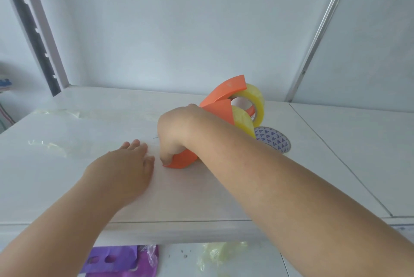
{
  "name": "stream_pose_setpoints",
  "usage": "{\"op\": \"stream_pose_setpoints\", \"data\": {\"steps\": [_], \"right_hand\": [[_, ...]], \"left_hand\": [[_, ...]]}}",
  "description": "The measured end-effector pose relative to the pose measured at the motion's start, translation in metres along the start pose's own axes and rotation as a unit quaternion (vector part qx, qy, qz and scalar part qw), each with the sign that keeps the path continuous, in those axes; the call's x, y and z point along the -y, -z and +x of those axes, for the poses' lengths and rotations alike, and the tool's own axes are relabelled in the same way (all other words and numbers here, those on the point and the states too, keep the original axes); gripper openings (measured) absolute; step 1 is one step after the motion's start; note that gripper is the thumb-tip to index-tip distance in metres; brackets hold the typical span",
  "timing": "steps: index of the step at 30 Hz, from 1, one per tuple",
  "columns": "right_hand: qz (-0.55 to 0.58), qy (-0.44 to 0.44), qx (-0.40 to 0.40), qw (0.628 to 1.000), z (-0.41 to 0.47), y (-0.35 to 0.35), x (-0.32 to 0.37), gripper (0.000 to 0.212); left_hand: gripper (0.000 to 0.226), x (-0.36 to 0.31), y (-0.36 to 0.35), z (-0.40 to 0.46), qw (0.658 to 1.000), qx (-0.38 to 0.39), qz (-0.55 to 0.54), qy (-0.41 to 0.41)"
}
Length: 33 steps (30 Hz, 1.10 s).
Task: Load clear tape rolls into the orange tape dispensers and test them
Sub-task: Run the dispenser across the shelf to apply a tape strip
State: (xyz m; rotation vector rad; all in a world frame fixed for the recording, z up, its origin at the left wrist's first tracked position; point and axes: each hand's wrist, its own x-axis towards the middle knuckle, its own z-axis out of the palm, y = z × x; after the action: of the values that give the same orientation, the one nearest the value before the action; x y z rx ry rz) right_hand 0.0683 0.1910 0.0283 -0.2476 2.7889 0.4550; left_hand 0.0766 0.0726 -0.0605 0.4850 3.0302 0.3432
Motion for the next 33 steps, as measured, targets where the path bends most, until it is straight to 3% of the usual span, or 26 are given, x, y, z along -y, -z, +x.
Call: {"op": "stream_pose_setpoints", "data": {"steps": [2,8,14,17,23,27,33], "right_hand": [[0.001,-0.001,0.002,1.000,-0.001,0.001,0.001,0.033],[-0.003,0.008,0.008,1.000,-0.002,0.002,0.001,0.031],[-0.004,-0.009,0.028,1.000,-0.004,-0.001,-0.008,0.035],[0.008,-0.009,0.021,1.000,-0.009,-0.005,-0.015,0.026],[0.026,-0.011,0.031,0.999,-0.015,-0.003,-0.021,0.046],[0.014,-0.037,0.064,0.997,-0.024,-0.011,-0.033,0.045],[0.048,-0.037,0.037,0.997,-0.036,-0.017,-0.046,0.049]], "left_hand": [[0.050,-0.009,-0.001,0.004,0.999,0.001,0.031,-0.017],[0.051,-0.011,-0.009,-0.004,0.993,-0.019,-0.041,-0.107],[0.054,-0.010,-0.008,-0.007,0.994,-0.030,-0.053,-0.091],[0.054,-0.012,-0.007,-0.008,0.995,-0.028,-0.043,-0.084],[0.053,-0.012,-0.004,-0.009,0.996,-0.023,-0.040,-0.079],[0.054,-0.013,-0.004,-0.009,0.996,-0.019,-0.044,-0.073],[0.054,-0.016,-0.004,-0.007,0.998,-0.016,-0.018,-0.055]]}}
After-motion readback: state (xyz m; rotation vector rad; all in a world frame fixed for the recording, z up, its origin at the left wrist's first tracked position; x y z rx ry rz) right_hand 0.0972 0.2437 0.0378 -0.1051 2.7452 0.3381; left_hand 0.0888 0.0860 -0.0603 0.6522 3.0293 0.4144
